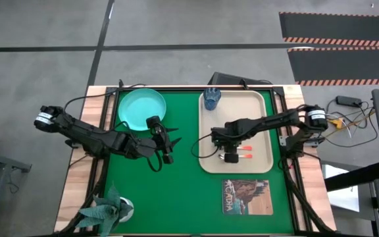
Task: Pick and place plate/cup/fork/spoon on tray
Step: Put the blue plate on the center of the white serving tray
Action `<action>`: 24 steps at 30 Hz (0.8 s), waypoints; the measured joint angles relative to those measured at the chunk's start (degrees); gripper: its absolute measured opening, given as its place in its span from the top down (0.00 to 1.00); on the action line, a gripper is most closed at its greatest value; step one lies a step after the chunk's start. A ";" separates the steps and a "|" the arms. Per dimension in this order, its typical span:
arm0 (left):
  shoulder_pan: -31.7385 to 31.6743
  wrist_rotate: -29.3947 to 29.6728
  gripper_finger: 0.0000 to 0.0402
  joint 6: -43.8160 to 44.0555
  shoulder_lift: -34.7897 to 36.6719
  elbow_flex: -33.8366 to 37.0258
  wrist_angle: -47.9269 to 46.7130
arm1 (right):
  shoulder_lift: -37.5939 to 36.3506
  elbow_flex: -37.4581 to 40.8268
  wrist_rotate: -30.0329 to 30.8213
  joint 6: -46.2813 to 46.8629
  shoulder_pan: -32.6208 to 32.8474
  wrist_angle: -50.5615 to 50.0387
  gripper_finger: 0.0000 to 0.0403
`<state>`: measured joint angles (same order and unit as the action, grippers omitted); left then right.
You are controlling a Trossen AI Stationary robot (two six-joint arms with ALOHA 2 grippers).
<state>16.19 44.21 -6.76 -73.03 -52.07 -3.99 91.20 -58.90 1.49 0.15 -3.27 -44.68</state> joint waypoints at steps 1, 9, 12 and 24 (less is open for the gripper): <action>0.01 0.01 0.60 0.06 0.00 0.00 0.02 | -0.84 -0.08 -0.02 0.19 0.00 -0.03 0.73; 0.02 0.01 0.60 0.48 0.00 0.80 0.54 | -10.57 1.62 -0.02 2.91 0.02 1.07 0.71; 0.01 0.00 0.60 0.52 -0.04 1.76 1.44 | -15.30 4.04 -0.02 3.92 0.02 5.40 0.72; 0.02 0.00 0.60 3.40 -0.04 2.28 1.96 | -35.60 24.13 0.11 -0.20 1.51 38.60 0.78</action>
<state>16.20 44.21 -3.36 -73.08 -49.79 -2.03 55.60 -34.77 1.60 -0.05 -1.76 -6.08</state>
